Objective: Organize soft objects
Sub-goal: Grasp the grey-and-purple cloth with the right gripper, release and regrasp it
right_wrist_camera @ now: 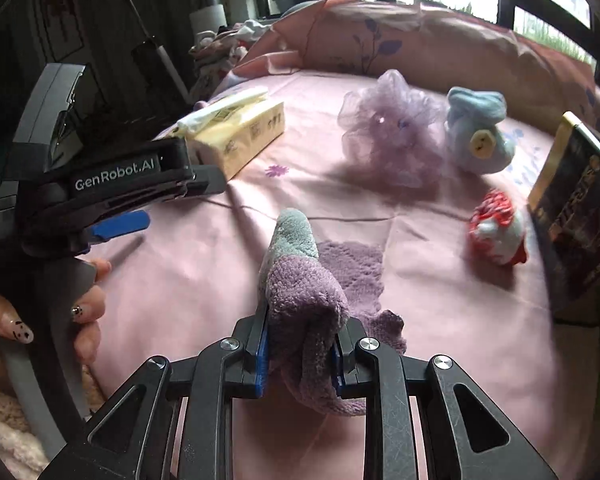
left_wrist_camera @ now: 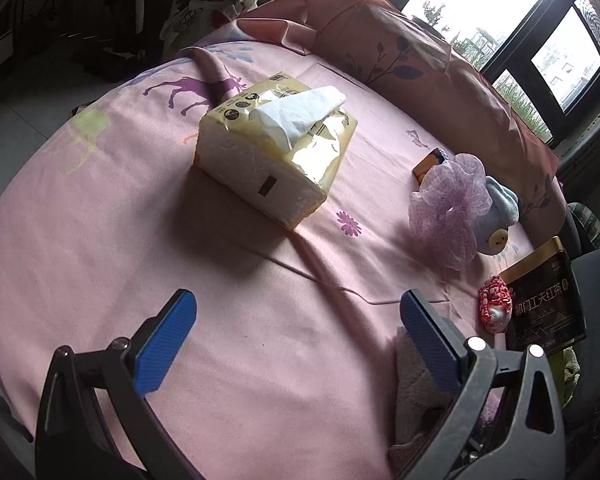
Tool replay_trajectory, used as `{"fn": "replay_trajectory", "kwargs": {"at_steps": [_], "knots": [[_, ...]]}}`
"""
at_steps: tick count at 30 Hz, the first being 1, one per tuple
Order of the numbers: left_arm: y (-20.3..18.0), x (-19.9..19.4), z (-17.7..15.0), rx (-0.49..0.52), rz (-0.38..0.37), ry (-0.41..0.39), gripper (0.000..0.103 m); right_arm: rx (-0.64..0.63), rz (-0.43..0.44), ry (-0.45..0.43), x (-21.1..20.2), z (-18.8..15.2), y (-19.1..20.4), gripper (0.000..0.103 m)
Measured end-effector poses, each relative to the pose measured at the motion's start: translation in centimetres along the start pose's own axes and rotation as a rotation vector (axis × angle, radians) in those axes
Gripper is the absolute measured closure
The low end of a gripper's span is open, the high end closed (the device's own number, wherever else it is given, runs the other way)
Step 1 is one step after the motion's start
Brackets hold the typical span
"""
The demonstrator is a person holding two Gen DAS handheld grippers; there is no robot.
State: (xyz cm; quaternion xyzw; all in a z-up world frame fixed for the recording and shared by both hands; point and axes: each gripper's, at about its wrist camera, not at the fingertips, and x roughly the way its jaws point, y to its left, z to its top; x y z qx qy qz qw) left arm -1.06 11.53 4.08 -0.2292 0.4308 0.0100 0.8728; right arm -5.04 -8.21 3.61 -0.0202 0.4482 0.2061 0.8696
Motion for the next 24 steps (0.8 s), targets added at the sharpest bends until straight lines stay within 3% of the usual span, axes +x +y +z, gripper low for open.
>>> {"fn": "replay_trajectory", "kwargs": {"at_steps": [2, 6, 9, 12, 13, 14, 17, 24], "knots": [[0.0, 0.1, 0.0, -0.009, -0.005, 0.009, 0.001, 0.064, 0.019, 0.027, 1.4, -0.5, -0.8, 0.078], [-0.3, 0.3, 0.0, 0.0, -0.029, 0.032, 0.001, 0.217, 0.142, 0.031, 1.5, -0.6, -3.2, 0.078], [-0.8, 0.0, -0.2, 0.023, -0.041, 0.031, 0.001, 0.283, 0.16, 0.051, 1.1, -0.5, -4.2, 0.078], [-1.2, 0.0, -0.5, 0.042, -0.056, 0.04, 0.001, 0.288, 0.125, 0.039, 0.1, -0.4, -4.3, 0.05], [-1.4, -0.1, -0.6, 0.048, -0.056, 0.04, 0.001, 0.28, 0.104, 0.031, -0.2, -0.3, -4.3, 0.036], [-1.5, -0.1, -0.7, 0.06, -0.054, 0.036, 0.001, 0.266, 0.085, 0.024, -0.7, -0.3, -4.1, 0.032], [-2.0, -0.4, -0.9, 0.097, -0.056, 0.028, 0.001, 0.256, 0.072, -0.004, -2.2, -0.3, -4.5, 0.032], [-2.6, -1.0, -1.6, 0.113, -0.16, 0.072, 0.002, 0.395, 0.113, -0.074, -4.7, 0.2, -7.7, 0.032]]}}
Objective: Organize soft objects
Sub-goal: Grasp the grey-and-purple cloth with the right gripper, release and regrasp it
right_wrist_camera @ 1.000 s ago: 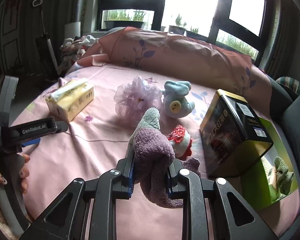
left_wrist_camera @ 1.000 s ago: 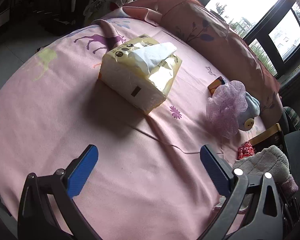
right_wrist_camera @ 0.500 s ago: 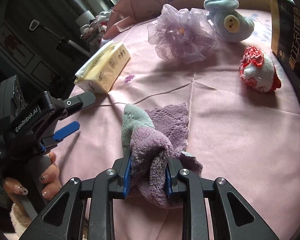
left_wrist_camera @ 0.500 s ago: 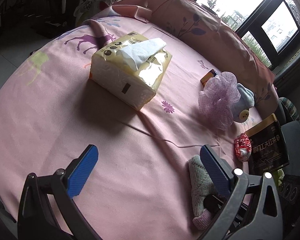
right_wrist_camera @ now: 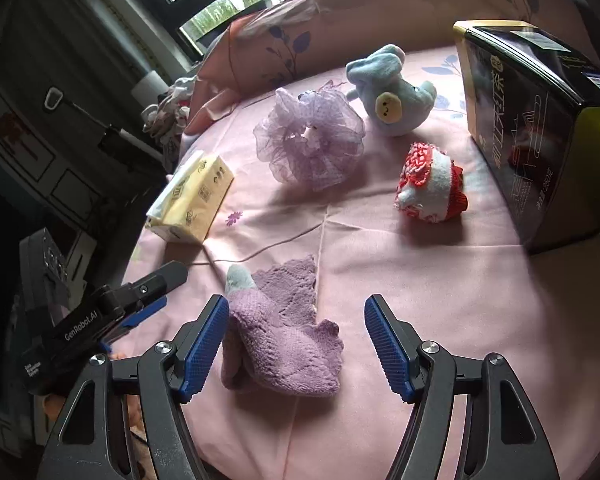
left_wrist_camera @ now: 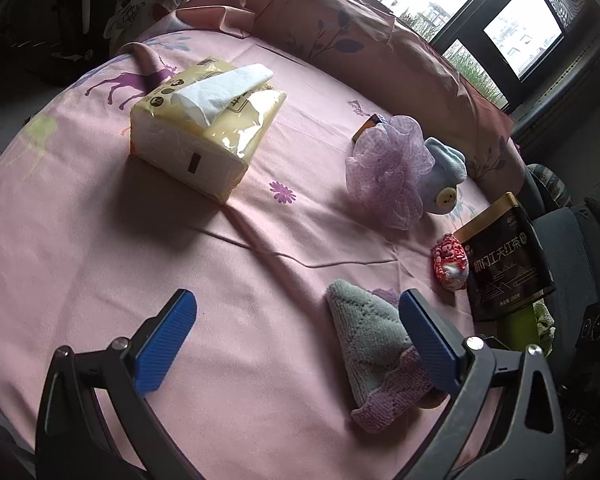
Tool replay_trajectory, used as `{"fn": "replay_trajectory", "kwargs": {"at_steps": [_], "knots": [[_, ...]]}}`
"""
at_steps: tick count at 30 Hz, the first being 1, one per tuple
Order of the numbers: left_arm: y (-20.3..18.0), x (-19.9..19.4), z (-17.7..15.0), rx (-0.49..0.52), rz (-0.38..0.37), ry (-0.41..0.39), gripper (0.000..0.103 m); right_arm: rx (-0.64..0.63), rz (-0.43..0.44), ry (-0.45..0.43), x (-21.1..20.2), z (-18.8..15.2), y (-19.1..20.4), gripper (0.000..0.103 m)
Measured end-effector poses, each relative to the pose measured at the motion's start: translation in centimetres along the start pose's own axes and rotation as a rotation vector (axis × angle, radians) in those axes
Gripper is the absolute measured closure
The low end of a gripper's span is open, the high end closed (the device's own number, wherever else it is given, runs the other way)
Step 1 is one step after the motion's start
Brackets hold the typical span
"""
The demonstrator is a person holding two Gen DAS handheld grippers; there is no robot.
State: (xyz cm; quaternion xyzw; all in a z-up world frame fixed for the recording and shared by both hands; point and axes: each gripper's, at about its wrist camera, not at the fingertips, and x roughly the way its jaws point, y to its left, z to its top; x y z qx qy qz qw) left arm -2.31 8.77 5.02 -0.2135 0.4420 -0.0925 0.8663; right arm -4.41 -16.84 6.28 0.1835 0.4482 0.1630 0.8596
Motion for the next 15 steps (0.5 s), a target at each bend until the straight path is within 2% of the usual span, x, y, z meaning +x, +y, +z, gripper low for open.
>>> {"fn": "replay_trajectory", "kwargs": {"at_steps": [4, 7, 11, 15], "knots": [[-1.3, -0.4, -0.6, 0.06, -0.031, 0.001, 0.003, 0.057, 0.062, -0.014, -0.8, 0.9, -0.6, 0.032], [-2.3, 0.0, -1.2, 0.111, -0.082, 0.046, 0.003, 0.08, 0.091, -0.002, -0.6, 1.3, -0.7, 0.026], [-3.8, 1.1, -2.3, 0.177, -0.107, 0.12, 0.003, 0.071, 0.11, 0.067, 1.1, 1.7, -0.4, 0.024], [-4.7, 1.7, -2.9, 0.223, -0.118, 0.149, 0.003, 0.043, 0.108, 0.144, 3.2, 1.9, 0.1, 0.023]]}}
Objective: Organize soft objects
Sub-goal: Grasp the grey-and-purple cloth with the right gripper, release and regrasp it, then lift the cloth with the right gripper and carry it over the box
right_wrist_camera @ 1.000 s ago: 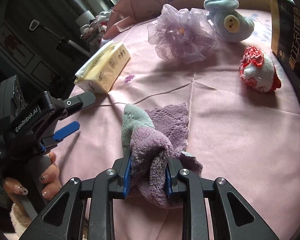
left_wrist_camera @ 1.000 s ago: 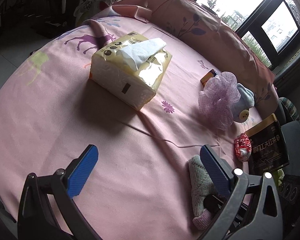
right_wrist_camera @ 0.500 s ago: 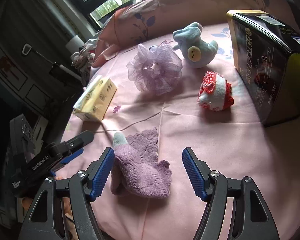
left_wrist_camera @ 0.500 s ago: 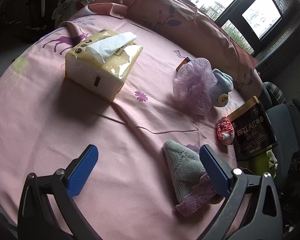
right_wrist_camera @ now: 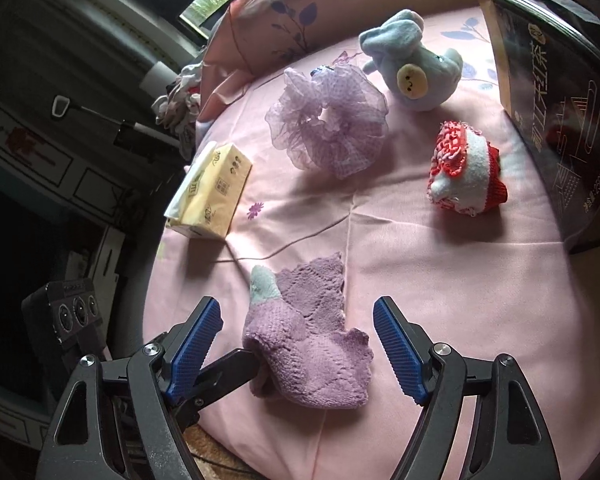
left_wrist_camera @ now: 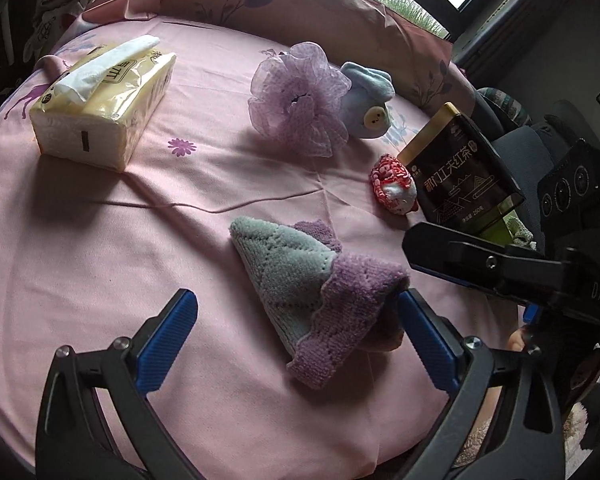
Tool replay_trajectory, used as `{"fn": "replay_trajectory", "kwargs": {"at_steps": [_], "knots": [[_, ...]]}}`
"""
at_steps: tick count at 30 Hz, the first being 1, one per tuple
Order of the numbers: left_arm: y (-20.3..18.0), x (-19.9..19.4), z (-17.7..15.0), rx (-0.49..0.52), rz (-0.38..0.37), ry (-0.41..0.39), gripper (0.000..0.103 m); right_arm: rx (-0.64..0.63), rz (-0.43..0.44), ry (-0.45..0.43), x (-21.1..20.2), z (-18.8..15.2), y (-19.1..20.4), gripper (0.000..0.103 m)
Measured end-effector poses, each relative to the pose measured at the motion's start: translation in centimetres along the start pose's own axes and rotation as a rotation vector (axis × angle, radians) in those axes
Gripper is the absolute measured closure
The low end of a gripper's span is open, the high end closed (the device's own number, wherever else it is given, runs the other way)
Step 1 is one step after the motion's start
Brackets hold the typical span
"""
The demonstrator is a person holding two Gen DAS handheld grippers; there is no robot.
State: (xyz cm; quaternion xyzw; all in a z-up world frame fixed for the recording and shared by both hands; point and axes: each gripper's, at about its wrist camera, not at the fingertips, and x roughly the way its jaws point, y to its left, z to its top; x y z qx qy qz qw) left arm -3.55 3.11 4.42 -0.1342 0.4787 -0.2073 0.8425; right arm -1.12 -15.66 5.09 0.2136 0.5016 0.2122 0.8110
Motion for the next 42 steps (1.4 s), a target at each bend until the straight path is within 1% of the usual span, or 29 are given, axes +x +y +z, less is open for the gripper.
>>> {"fn": "replay_trajectory", "kwargs": {"at_steps": [1, 3, 6, 8, 10, 13, 15, 16, 18, 19, 20, 21, 22, 23, 24, 25, 26, 28, 32, 34, 35, 38, 40, 42], "knots": [[-0.1, 0.2, 0.0, 0.003, 0.004, 0.007, 0.004, -0.006, -0.001, 0.021, 0.6, 0.1, 0.0, 0.023], [-0.2, 0.7, -0.1, 0.002, 0.022, 0.023, 0.008, -0.022, -0.02, 0.061, 1.8, 0.3, 0.1, 0.023], [-0.1, 1.6, -0.1, -0.006, 0.027, 0.061, 0.012, -0.045, -0.043, 0.109, 3.3, 0.4, 0.2, 0.023], [-0.1, 2.3, -0.1, -0.014, 0.029, 0.088, 0.013, -0.063, -0.029, 0.137, 4.2, 0.3, 0.3, 0.023], [-0.1, 2.6, -0.2, -0.02, 0.037, 0.089, 0.013, -0.059, -0.007, 0.155, 5.0, 0.0, 0.0, 0.024], [-0.2, 2.6, -0.2, -0.022, 0.027, 0.083, 0.014, -0.077, 0.044, 0.133, 5.1, -0.4, -0.2, 0.024], [-0.3, 2.6, -0.2, -0.016, 0.023, 0.078, 0.018, -0.066, 0.068, 0.13, 5.0, -0.4, -0.5, 0.032], [-0.4, 2.7, -0.2, -0.014, 0.017, 0.081, 0.021, -0.055, 0.071, 0.135, 5.1, -0.5, -0.8, 0.039], [-0.9, 2.8, -0.3, -0.001, 0.022, 0.079, 0.024, -0.047, 0.08, 0.129, 4.9, -0.5, -1.2, 0.044], [-1.1, 2.9, -0.3, 0.009, 0.02, 0.079, 0.025, -0.042, 0.08, 0.127, 4.8, -0.5, -1.3, 0.049], [-1.2, 2.9, -0.3, 0.016, 0.013, 0.08, 0.029, -0.035, 0.082, 0.125, 4.7, -0.5, -1.5, 0.053], [-1.3, 2.8, -0.3, 0.014, 0.001, 0.082, 0.035, -0.029, 0.091, 0.122, 4.7, -0.5, -1.6, 0.054], [-1.4, 2.9, -0.4, 0.009, -0.016, 0.087, 0.039, -0.028, 0.098, 0.116, 4.5, -0.6, -1.6, 0.057], [-1.7, 2.8, -0.4, 0.011, -0.029, 0.093, 0.046, -0.04, 0.104, 0.11, 4.3, -0.7, -1.3, 0.062], [-2.1, 2.8, -0.4, 0.021, -0.025, 0.09, 0.048, -0.057, 0.126, 0.109, 4.0, -0.8, -1.0, 0.066], [-2.6, 2.6, -0.5, 0.039, -0.012, 0.074, 0.049, -0.072, 0.129, 0.107, 3.8, -0.9, -0.6, 0.067], [-3.1, 2.2, -0.5, 0.062, -0.001, 0.053, 0.051, -0.094, 0.109, 0.091, 3.4, -1.0, -0.1, 0.067], [-4.2, 1.4, -0.5, 0.094, 0.011, 0.011, 0.055, -0.118, 0.108, 0.06, 2.4, -0.8, 0.4, 0.067], [-6.5, -0.8, -0.1, 0.145, 0.0, -0.089, 0.056, -0.112, 0.16, -0.007, -0.8, -0.2, 0.5, 0.067], [-7.7, -2.0, 0.2, 0.175, -0.02, -0.139, 0.056, -0.138, 0.151, -0.059, -2.9, 0.0, 1.3, 0.067], [-8.4, -2.6, 0.5, 0.19, -0.036, -0.159, 0.056, -0.156, 0.127, -0.091, -4.1, 0.0, 1.8, 0.067], [-10.1, -4.3, 1.2, 0.218, -0.117, -0.228, 0.056, -0.205, 0.058, -0.189, -8.1, 0.2, 3.3, 0.067], [-11.4, -6.0, 1.5, 0.238, -0.156, -0.289, 0.056, -0.245, 0.042, -0.252, -10.6, 0.3, 4.3, 0.067], [-13.0, -7.4, 1.9, 0.267, -0.169, -0.357, 0.057, -0.284, 0.036, -0.314, -13.0, 0.6, 5.1, 0.067]]}}
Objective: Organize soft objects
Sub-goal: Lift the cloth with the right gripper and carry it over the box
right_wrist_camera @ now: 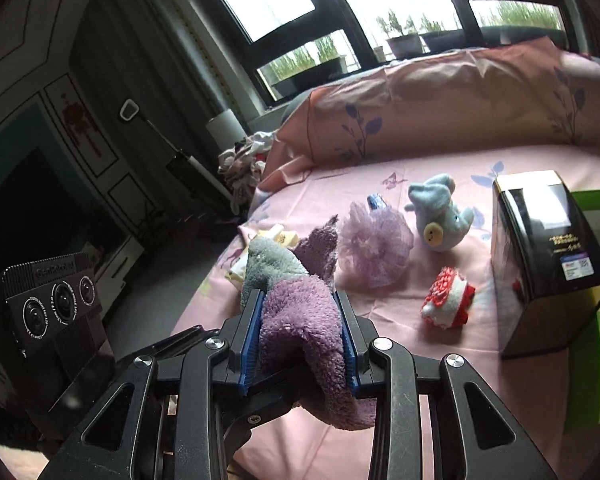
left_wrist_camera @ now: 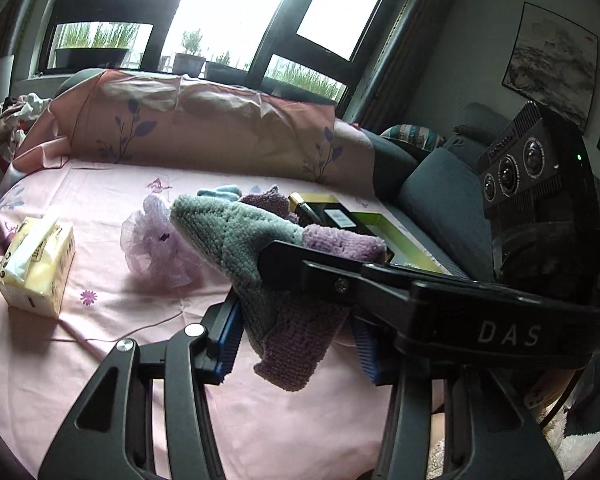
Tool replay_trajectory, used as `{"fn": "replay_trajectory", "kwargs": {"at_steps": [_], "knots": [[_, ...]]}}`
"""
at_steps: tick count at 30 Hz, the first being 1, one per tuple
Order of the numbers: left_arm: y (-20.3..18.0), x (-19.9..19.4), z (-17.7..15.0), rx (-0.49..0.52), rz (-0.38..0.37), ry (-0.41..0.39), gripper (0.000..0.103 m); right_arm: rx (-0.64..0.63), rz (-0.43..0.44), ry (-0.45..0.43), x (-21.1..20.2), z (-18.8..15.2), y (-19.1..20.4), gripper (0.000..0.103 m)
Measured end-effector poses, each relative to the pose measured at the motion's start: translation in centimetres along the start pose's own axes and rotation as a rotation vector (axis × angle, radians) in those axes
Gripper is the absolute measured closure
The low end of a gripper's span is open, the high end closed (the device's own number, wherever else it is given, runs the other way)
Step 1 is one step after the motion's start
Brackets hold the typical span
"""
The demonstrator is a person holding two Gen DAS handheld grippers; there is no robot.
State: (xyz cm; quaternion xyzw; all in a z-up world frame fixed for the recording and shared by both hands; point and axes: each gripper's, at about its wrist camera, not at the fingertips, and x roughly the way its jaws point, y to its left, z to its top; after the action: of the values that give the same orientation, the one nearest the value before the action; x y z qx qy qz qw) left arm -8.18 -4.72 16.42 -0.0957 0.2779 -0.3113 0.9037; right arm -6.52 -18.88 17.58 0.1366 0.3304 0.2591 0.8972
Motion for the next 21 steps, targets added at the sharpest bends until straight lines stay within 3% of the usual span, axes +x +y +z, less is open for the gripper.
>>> {"fn": "replay_trajectory", "kwargs": {"at_steps": [7, 10, 21], "knots": [[-4.2, -0.5, 3.1, 0.065, -0.045, -0.115, 0.057, -0.07, -0.022, -0.162, -5.4, 2.6, -0.2, 0.067], [-6.2, 0.8, 3.3, 0.113, -0.071, -0.106, 0.057, -0.038, -0.039, -0.229, -7.3, 2.0, -2.1, 0.067], [-12.8, 7.0, 3.8, 0.206, -0.157, -0.031, 0.056, 0.099, -0.125, -0.34, -12.8, 1.2, -9.3, 0.067]]}}
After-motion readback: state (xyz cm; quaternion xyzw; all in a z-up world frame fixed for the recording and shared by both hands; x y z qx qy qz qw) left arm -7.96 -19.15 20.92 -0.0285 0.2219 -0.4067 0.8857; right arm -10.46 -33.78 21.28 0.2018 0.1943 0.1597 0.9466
